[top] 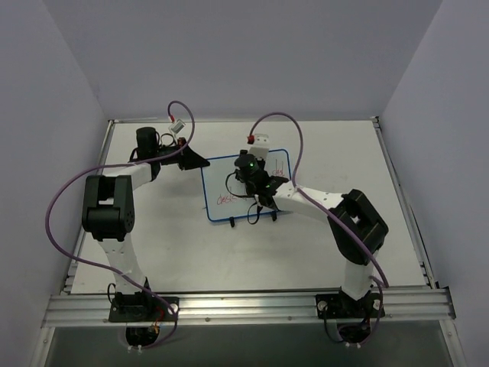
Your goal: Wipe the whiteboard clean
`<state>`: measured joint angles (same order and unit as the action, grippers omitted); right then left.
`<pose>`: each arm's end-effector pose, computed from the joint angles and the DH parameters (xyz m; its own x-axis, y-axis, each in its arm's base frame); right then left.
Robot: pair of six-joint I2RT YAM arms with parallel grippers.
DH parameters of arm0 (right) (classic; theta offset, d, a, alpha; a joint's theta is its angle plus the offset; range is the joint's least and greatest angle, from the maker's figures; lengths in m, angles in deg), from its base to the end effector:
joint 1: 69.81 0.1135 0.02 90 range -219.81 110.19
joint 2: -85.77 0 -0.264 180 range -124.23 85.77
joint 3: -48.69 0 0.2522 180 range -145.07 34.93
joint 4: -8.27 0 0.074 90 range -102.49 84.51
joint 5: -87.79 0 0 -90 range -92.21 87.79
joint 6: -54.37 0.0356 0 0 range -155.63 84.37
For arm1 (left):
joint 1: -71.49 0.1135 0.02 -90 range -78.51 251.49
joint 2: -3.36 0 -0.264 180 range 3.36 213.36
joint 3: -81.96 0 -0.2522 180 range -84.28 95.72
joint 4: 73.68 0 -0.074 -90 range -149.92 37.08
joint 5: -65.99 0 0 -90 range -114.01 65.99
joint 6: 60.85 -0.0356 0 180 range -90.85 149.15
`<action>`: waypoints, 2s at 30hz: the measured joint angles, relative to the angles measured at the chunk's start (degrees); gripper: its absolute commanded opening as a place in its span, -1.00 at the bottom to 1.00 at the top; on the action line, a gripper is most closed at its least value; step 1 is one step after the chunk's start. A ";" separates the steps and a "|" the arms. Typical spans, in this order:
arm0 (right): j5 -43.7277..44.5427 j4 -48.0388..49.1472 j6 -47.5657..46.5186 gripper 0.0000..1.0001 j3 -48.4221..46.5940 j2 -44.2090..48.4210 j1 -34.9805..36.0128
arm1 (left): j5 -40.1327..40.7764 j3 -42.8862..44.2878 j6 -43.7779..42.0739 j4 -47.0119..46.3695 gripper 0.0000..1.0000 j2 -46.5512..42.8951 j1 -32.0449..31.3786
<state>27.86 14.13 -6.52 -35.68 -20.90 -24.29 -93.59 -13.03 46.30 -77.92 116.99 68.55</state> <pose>0.3137 0.2940 0.2410 -0.3098 0.2854 -0.9070 -0.1488 0.9276 0.3427 0.4236 -0.0552 0.1989 -0.6506 -0.0696 -0.7563 0.7101 0.2974 -0.6382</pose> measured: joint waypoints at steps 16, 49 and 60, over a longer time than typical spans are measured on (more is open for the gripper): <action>-0.85 1.38 0.17 -1.00 3.54 3.87 -5.88 | -0.13 0.33 -4.57 7.63 -0.95 -1.64 -0.61; -0.92 4.13 8.70 -1.00 14.19 9.40 -7.72 | 0.11 1.03 -8.15 12.11 -0.95 -2.54 -1.07; -3.26 -2.14 3.69 -1.00 1.07 4.55 -5.05 | -0.35 1.46 -10.51 14.12 -0.95 -2.95 -1.16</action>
<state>24.60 11.98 -2.83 -34.60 -16.36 -29.34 -93.94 -11.57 35.78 -63.80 114.03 67.39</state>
